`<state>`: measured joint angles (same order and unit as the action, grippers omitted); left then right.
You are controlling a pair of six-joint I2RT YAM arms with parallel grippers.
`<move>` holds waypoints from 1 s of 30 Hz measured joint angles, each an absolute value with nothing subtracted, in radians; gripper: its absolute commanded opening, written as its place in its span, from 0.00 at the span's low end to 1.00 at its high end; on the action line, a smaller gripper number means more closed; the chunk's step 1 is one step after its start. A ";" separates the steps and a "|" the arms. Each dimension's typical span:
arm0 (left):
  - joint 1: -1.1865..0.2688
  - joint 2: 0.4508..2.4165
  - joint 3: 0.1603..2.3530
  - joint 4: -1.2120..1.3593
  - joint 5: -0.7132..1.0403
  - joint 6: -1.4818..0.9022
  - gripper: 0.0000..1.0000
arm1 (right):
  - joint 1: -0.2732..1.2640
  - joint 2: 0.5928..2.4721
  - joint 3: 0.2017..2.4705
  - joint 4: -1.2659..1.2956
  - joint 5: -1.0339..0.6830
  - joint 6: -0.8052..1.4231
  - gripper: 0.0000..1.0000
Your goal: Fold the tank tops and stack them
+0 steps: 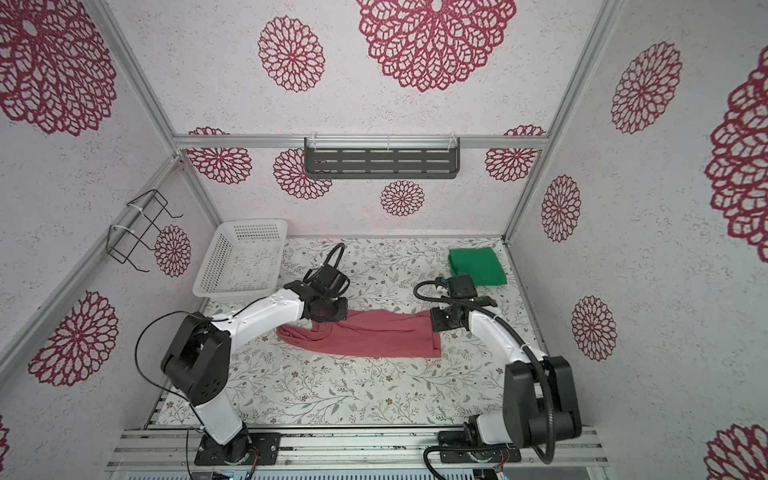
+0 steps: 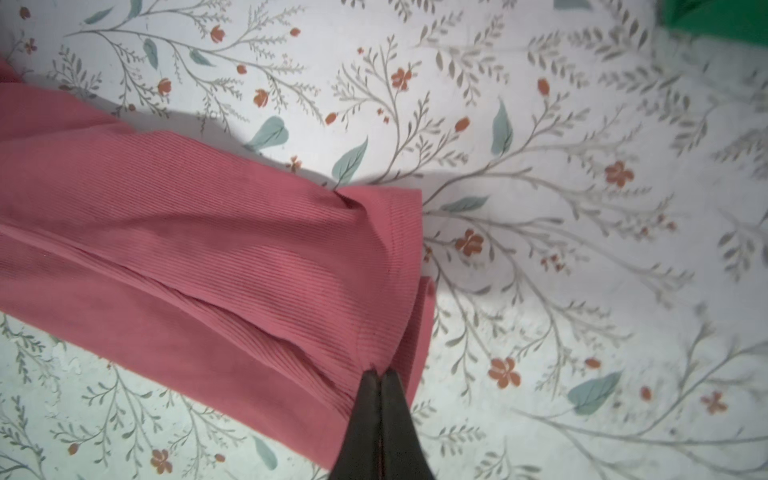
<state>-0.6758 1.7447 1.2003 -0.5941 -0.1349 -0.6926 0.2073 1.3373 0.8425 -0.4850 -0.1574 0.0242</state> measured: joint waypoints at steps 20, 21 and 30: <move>-0.542 1.582 1.230 -0.744 -0.323 -0.847 0.51 | 0.227 1.155 0.815 -0.510 -0.173 0.245 0.45; -0.520 1.602 1.242 -0.746 -0.318 -0.834 0.51 | 0.238 1.168 0.813 -0.508 -0.173 0.255 0.45; -0.366 1.821 1.295 -0.781 -0.271 -0.724 0.49 | 0.277 1.261 0.811 -0.496 -0.171 0.343 0.39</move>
<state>-0.3656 1.8214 1.2949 -0.7815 -0.2710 -0.7238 0.2768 1.2606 0.8108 -0.4961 -0.1707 0.3431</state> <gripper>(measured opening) 0.503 0.397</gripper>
